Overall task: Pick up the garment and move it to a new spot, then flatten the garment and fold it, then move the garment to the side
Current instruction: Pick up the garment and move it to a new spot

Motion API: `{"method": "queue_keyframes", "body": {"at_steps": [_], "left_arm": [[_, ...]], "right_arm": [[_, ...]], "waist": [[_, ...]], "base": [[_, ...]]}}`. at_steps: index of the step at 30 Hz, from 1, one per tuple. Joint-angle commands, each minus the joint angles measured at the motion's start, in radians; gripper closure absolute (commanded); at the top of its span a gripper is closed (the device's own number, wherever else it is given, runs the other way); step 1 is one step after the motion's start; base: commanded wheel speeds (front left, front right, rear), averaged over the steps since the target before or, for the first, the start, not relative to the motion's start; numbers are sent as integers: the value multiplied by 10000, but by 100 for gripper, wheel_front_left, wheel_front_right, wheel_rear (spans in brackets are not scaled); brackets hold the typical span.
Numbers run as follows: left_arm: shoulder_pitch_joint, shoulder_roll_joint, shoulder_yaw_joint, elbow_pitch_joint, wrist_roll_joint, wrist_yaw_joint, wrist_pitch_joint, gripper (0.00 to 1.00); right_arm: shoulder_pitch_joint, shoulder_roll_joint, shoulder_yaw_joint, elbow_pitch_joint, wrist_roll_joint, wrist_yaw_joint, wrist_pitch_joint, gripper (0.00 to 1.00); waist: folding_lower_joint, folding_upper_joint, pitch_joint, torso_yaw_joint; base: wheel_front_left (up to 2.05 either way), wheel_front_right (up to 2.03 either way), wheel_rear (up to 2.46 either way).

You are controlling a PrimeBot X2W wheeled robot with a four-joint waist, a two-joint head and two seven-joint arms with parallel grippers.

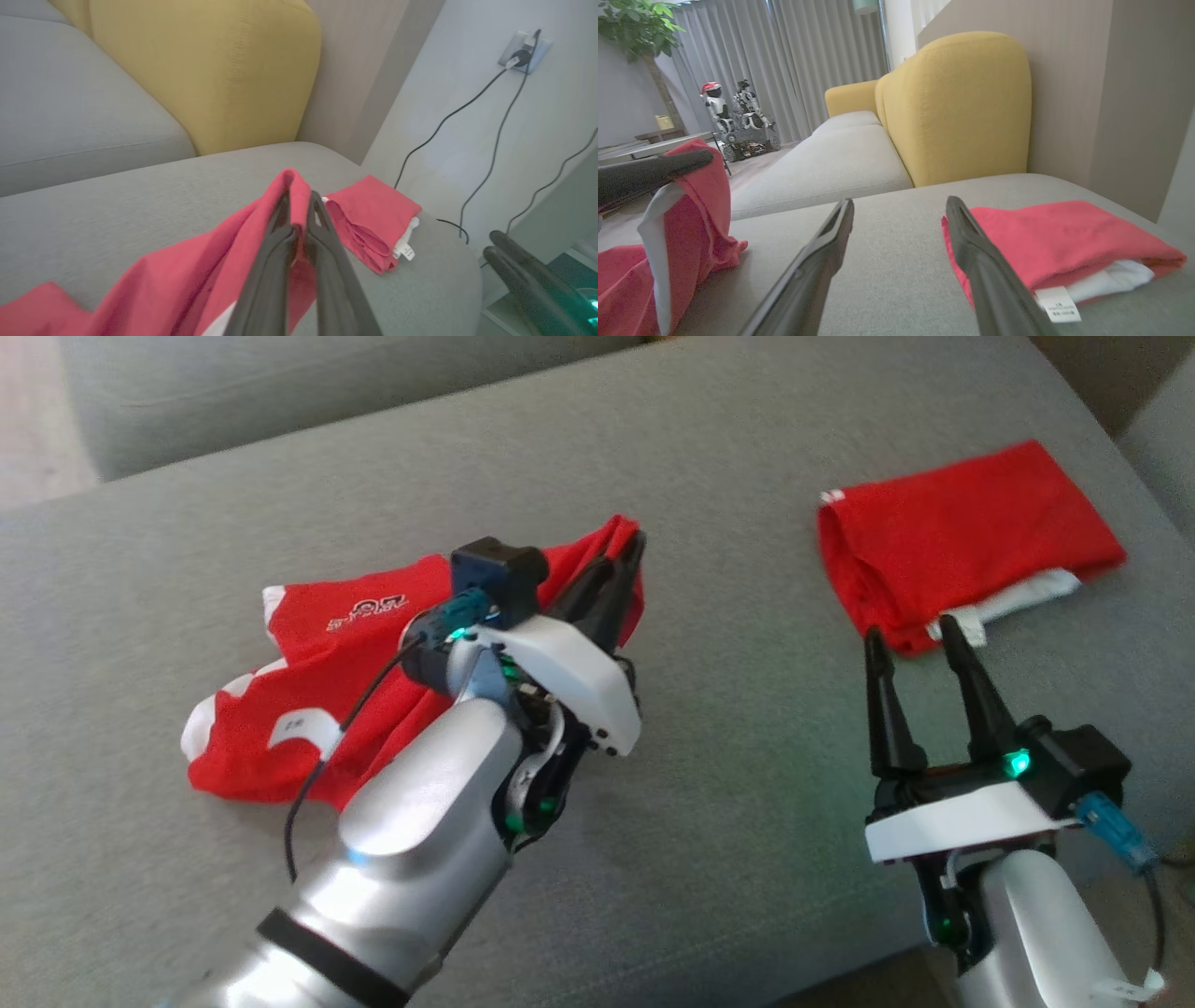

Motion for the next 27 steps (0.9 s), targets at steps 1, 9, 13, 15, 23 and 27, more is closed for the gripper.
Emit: {"method": "queue_keyframes", "body": {"at_steps": [1,9,13,15,23,27], "left_arm": [[-754,101,-70,-123,-390,172,-343,100],[-1600,100,-1960,625,-1980,276,-815,0],[-1840,100,-2163,1032,-2426,338,-1060,0],[-1926,100,-2000,1195,-2570,355,-1151,0],[-1335,859,160,971,-1739,253,-1224,0],[-60,1701,1636,150,-1107,294,-1226,0]], "right_arm": [[-486,-33,322,-236,95,-7,-101,0],[-574,-33,464,-129,165,-7,-108,0],[-545,-33,372,-113,138,-7,-109,0],[-512,-33,305,-96,92,-7,-109,0],[-106,-33,-105,-5,-183,-7,-110,0],[266,-33,-253,137,-287,-7,-110,0]], "waist": [[0,0,301,-381],[0,0,333,-366],[0,0,208,2],[0,0,108,255],[0,0,-480,1606],[0,0,-744,2247]], "base": [[0,0,0],[0,0,0],[0,0,0],[0,0,0],[0,0,0],[0,0,0]]}}
